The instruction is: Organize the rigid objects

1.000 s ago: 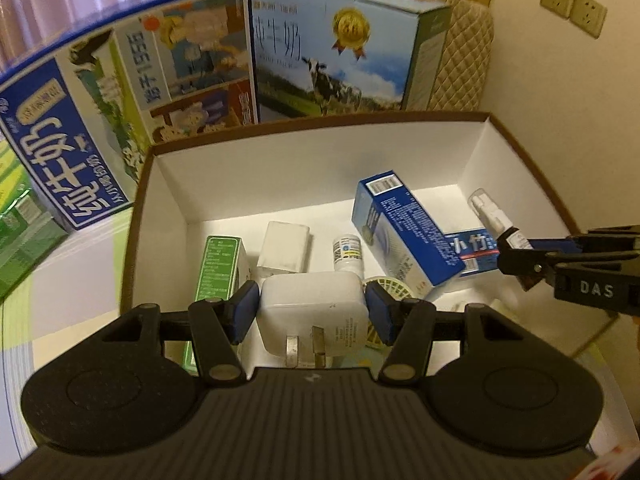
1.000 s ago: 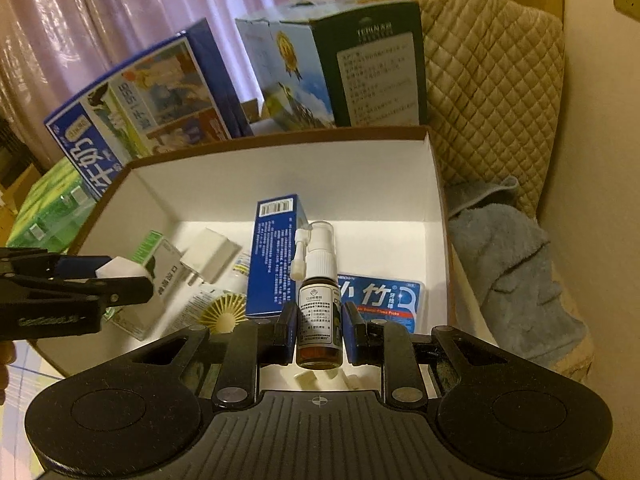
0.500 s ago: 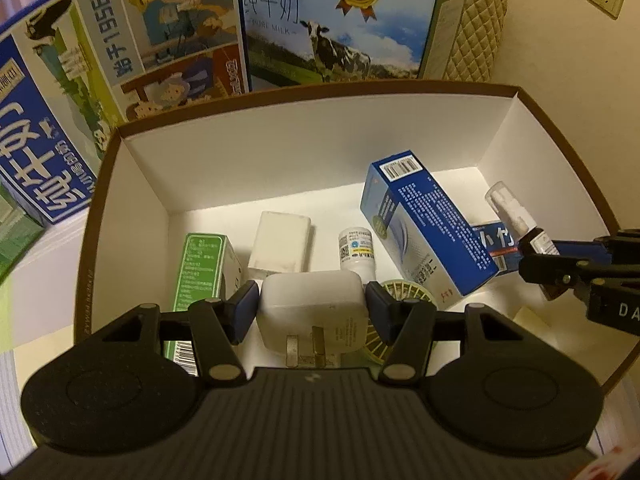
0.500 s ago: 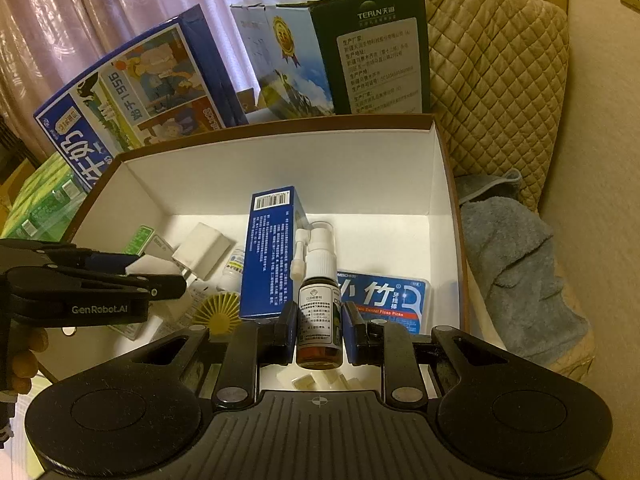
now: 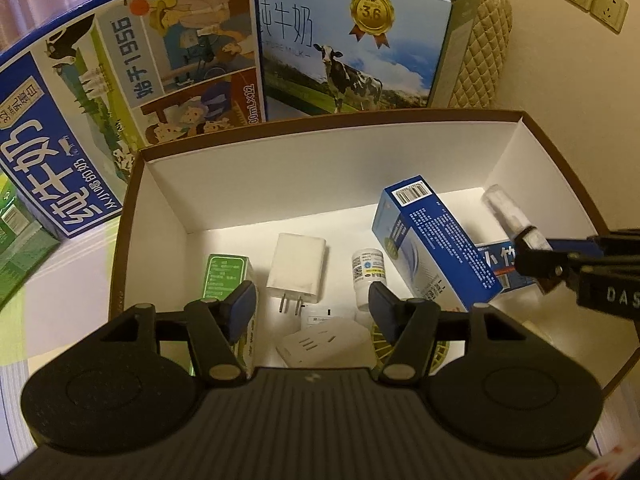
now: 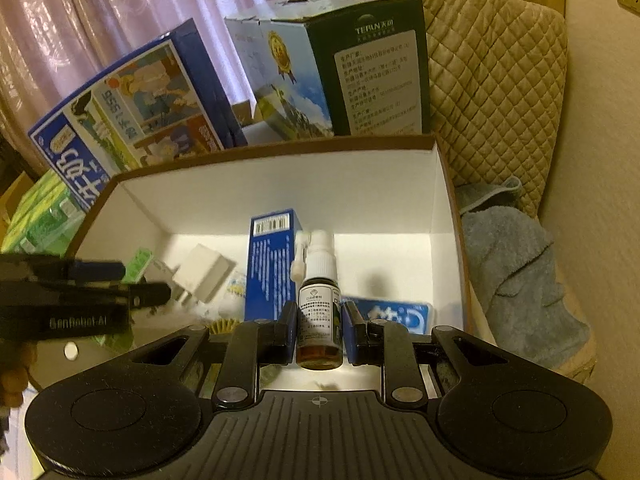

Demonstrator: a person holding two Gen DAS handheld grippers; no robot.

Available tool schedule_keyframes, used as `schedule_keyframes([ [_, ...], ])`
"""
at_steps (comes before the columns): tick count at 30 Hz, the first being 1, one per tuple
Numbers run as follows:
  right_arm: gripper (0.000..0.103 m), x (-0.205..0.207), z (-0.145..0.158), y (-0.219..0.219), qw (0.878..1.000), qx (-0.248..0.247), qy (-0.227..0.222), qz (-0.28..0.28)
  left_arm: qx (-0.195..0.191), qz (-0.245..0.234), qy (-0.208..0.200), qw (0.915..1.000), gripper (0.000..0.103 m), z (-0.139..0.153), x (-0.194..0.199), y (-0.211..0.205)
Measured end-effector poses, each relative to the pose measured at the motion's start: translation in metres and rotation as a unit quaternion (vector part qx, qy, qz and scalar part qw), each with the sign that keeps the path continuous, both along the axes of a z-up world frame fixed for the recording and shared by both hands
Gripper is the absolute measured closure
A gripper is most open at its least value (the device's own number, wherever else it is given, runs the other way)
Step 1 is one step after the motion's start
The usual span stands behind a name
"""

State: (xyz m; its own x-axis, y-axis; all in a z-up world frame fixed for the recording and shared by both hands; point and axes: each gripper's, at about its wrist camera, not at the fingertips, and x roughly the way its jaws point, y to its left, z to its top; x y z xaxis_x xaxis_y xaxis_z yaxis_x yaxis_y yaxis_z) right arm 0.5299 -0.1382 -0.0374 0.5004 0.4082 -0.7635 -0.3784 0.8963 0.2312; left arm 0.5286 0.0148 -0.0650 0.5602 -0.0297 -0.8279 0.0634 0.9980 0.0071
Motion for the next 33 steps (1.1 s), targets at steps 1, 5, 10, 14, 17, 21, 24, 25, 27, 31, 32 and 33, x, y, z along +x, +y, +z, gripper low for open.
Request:
schedule_keyframes([
  [1,0.083,0.002,0.0,0.0,1.0,0.01,-0.004,-0.002,0.0,0.001,0.0,1.0,0.044,0.0,0.0,0.0],
  [5,0.08,0.007,0.001,0.002,0.999,0.034,-0.01,-0.012,-0.004,-0.001,-0.002,1.0,0.044,0.003,-0.004,-0.001],
  [10,0.063,-0.005,0.005,0.0,0.999,0.037,-0.015,-0.002,-0.01,0.001,-0.005,0.9999,0.04,0.008,-0.014,-0.001],
  [14,0.055,-0.017,0.008,-0.004,0.999,0.034,-0.021,0.005,-0.016,0.007,-0.008,0.9998,0.04,0.013,-0.022,-0.001],
  [17,0.053,-0.024,0.009,-0.007,0.999,0.036,-0.019,0.008,-0.018,0.01,-0.012,0.9997,0.04,0.018,-0.029,-0.002],
  [21,0.051,-0.032,0.012,-0.009,0.999,0.035,-0.018,0.011,-0.02,0.013,-0.02,0.9995,0.04,0.026,-0.038,-0.005],
  [24,0.05,-0.039,0.015,-0.011,0.999,0.035,-0.019,0.012,-0.022,0.016,-0.028,0.9992,0.039,0.033,-0.044,-0.007],
  [25,0.05,-0.041,0.017,-0.011,0.999,0.036,-0.021,0.013,-0.022,0.017,-0.031,0.9991,0.038,0.036,-0.047,-0.008],
  [27,0.049,-0.046,0.02,-0.012,0.999,0.036,-0.023,0.013,-0.022,0.018,-0.038,0.9989,0.038,0.042,-0.053,-0.009],
  [31,0.047,-0.056,0.027,-0.014,0.999,0.036,-0.029,0.016,-0.02,0.024,-0.05,0.9983,0.035,0.052,-0.066,-0.012],
  [32,0.047,-0.059,0.029,-0.015,0.999,0.035,-0.03,0.016,-0.021,0.026,-0.052,0.9981,0.035,0.055,-0.07,-0.013],
  [33,0.046,-0.062,0.031,-0.015,0.999,0.035,-0.031,0.017,-0.023,0.029,-0.055,0.9978,0.035,0.057,-0.074,-0.013],
])
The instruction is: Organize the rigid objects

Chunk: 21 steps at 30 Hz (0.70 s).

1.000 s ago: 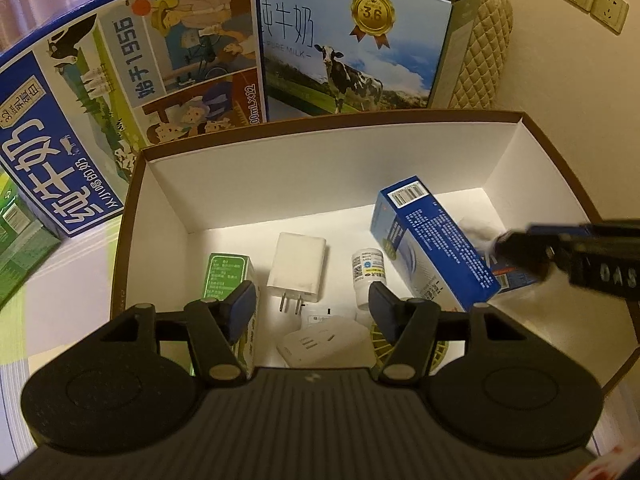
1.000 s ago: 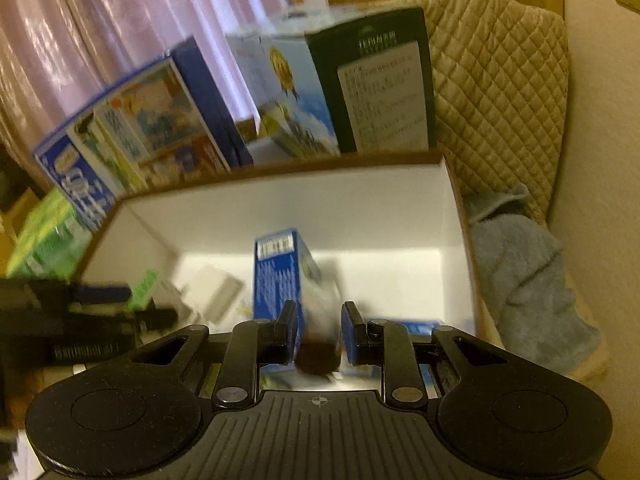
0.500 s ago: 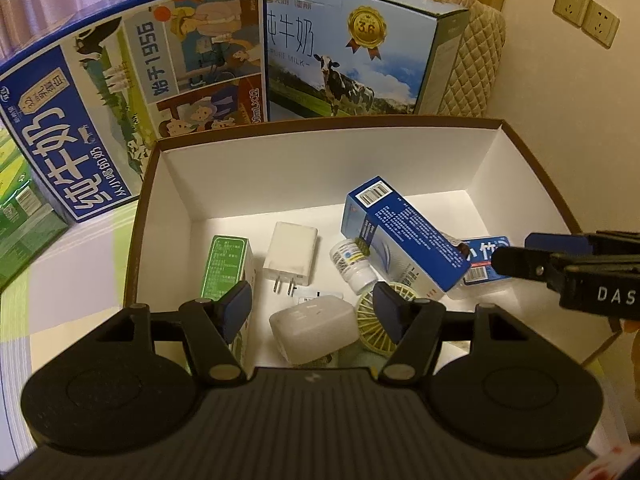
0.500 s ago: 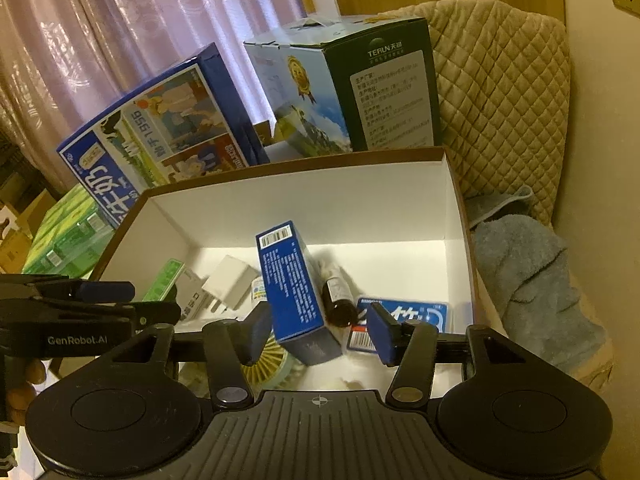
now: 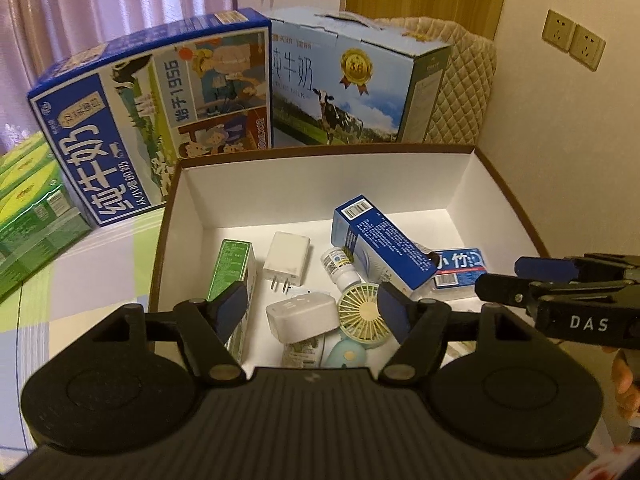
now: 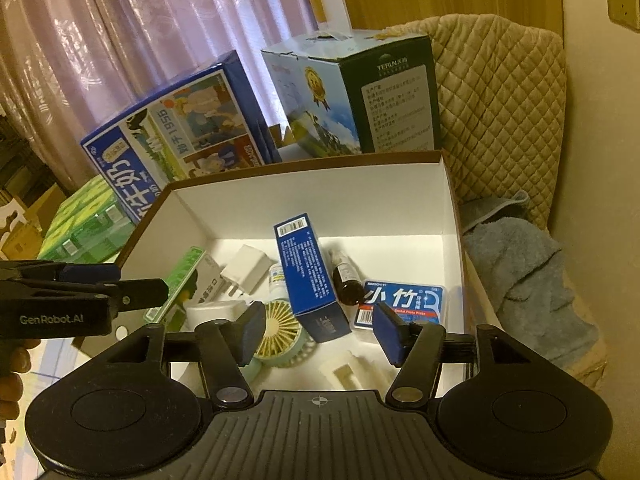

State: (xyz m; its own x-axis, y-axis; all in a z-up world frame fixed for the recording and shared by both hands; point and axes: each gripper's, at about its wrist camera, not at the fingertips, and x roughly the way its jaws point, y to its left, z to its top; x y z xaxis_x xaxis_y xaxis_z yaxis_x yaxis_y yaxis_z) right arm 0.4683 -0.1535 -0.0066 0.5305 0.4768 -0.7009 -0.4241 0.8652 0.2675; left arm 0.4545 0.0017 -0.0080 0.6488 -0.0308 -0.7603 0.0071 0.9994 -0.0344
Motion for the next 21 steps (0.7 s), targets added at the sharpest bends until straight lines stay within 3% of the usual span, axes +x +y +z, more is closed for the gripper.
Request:
schedule_keyframes([
  [12,0.042,-0.045,0.014,-0.016,0.999,-0.013,-0.027,0.018,0.014,0.035,-0.045,0.9983,0.031,0.023,-0.068,-0.015],
  [21,0.042,-0.085,0.018,-0.023,0.997,-0.023,-0.041,0.06,0.017,0.071,-0.04,0.9965,0.031,0.03,-0.116,-0.028],
])
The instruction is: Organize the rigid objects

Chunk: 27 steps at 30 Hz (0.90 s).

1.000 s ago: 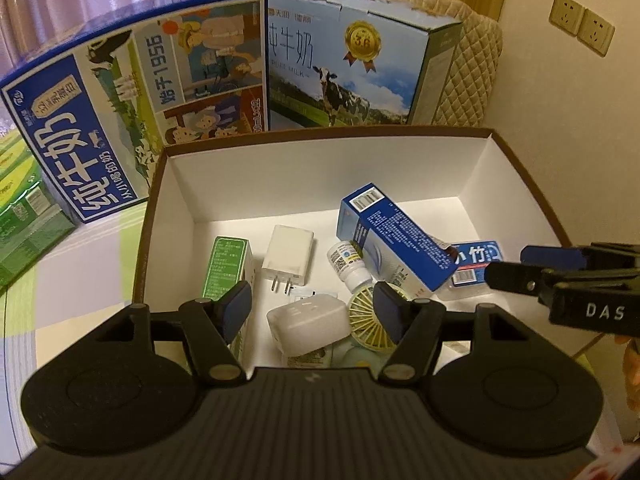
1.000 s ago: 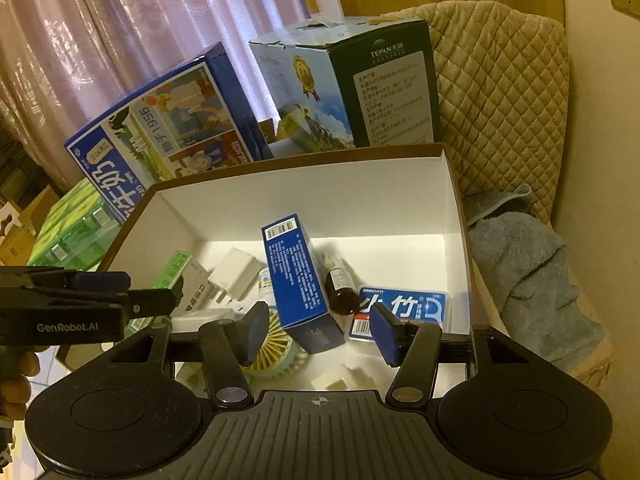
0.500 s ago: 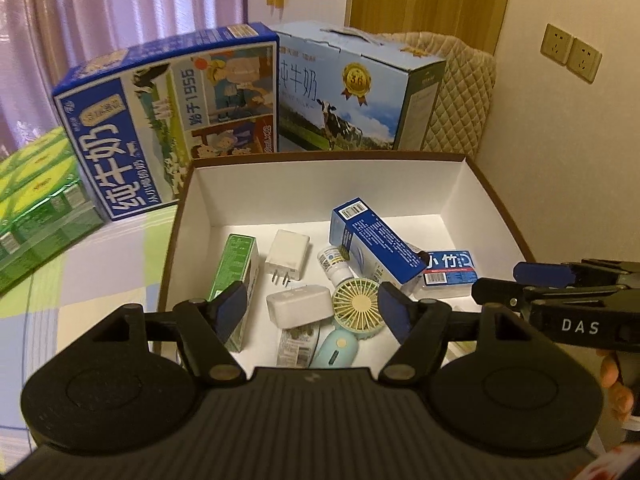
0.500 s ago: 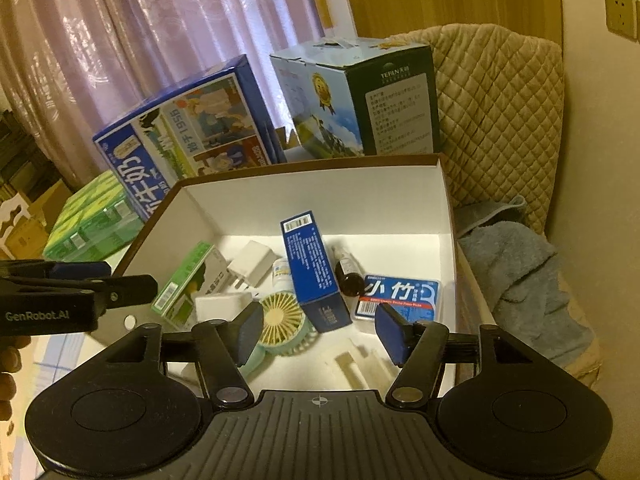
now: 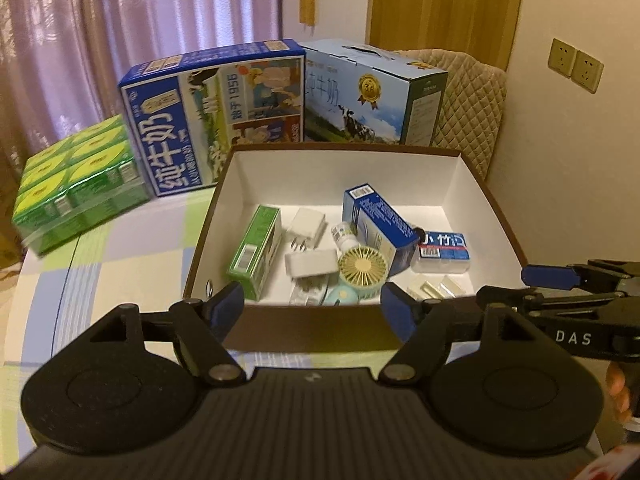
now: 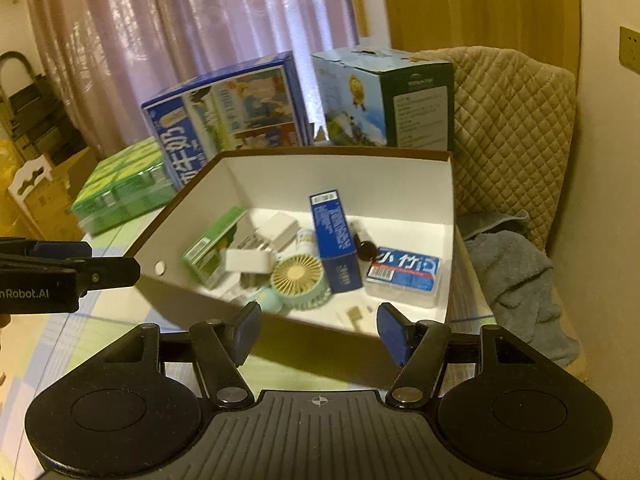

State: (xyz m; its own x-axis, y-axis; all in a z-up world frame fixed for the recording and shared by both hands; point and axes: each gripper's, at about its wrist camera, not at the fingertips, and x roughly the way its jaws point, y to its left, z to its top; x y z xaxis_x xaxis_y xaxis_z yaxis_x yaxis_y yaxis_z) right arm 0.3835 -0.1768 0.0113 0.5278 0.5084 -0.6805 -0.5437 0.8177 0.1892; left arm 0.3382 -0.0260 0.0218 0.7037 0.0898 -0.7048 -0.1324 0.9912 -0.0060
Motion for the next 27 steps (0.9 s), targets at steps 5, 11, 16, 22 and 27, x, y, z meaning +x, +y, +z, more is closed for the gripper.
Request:
schedule_keyframes([
  [5,0.042,-0.02,0.003,-0.004,1.0,0.004,0.011,0.004,-0.005,0.016,0.001,0.9999,0.031,0.004,-0.022,0.001],
  [11,0.042,-0.046,0.008,-0.007,1.0,0.002,0.011,-0.01,-0.011,0.014,0.005,0.9998,0.031,0.006,-0.049,0.005],
  [16,0.042,-0.071,0.011,-0.006,1.0,0.0,0.021,-0.021,-0.022,0.005,0.015,0.9996,0.031,0.003,-0.073,0.01],
  [22,0.042,-0.108,0.012,-0.003,0.999,0.0,0.033,-0.039,-0.032,-0.012,0.026,0.9991,0.032,-0.001,-0.105,0.015],
  [27,0.042,-0.141,0.011,-0.002,0.998,-0.007,0.036,-0.045,-0.035,-0.024,0.033,0.9986,0.032,-0.005,-0.135,0.017],
])
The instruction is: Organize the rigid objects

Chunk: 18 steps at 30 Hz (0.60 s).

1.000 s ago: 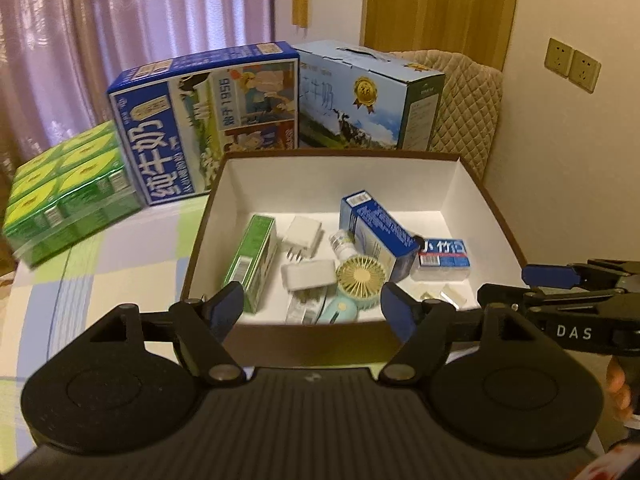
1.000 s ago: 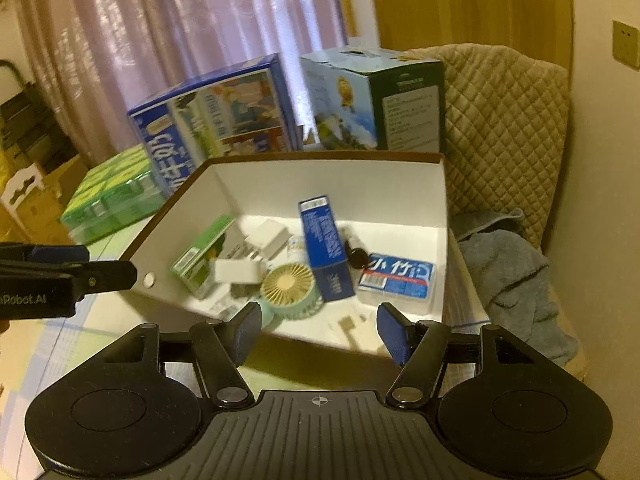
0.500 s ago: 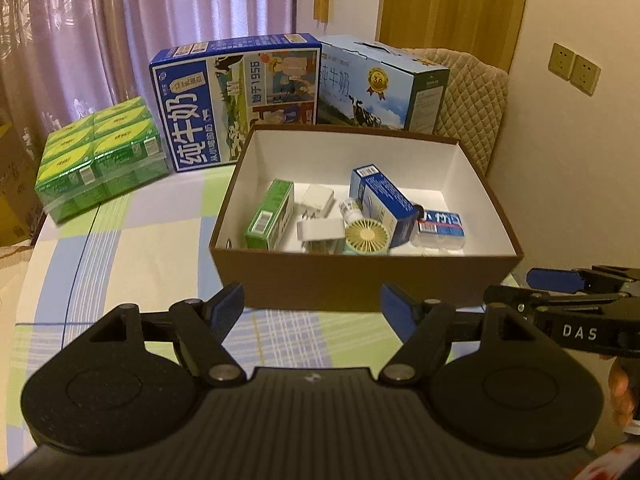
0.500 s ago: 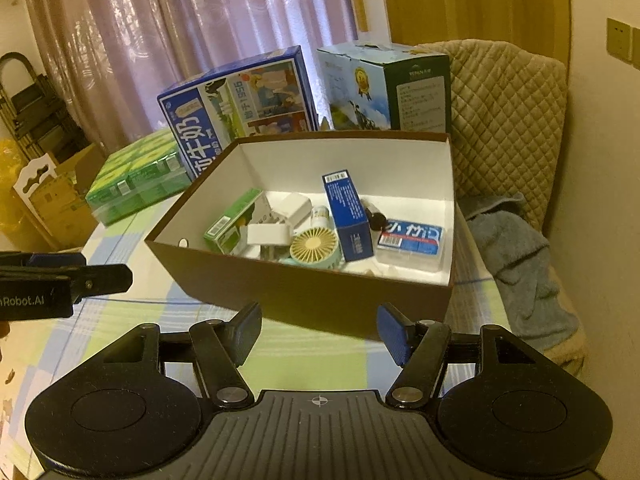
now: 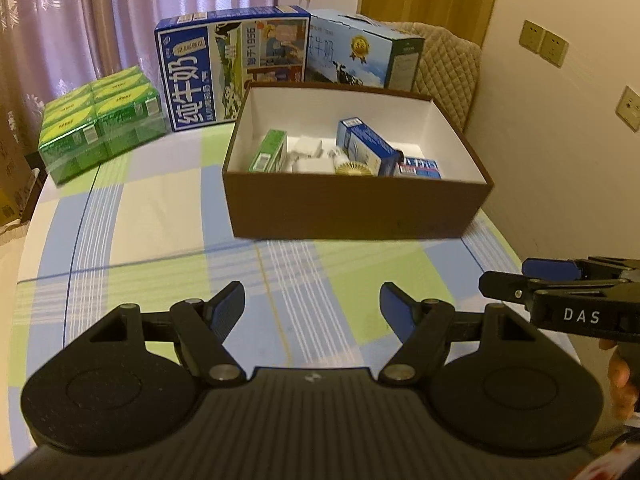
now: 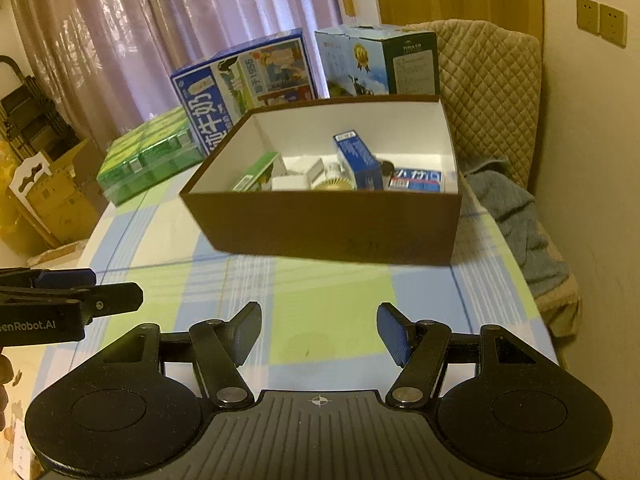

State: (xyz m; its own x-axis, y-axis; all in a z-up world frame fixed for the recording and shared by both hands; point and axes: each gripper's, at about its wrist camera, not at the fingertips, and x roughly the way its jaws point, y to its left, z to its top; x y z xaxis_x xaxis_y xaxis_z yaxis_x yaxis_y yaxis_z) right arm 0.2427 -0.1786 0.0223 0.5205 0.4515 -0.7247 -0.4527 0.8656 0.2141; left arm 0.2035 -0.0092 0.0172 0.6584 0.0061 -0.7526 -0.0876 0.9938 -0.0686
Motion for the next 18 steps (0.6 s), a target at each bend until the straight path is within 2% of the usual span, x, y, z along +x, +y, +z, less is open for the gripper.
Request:
schedule_keyframes([
  [18,0.042,-0.093,-0.004,0.018,1.0,-0.006,0.01,0.005,-0.016,-0.013,0.014,0.9997,0.032,-0.011,-0.089,0.017],
])
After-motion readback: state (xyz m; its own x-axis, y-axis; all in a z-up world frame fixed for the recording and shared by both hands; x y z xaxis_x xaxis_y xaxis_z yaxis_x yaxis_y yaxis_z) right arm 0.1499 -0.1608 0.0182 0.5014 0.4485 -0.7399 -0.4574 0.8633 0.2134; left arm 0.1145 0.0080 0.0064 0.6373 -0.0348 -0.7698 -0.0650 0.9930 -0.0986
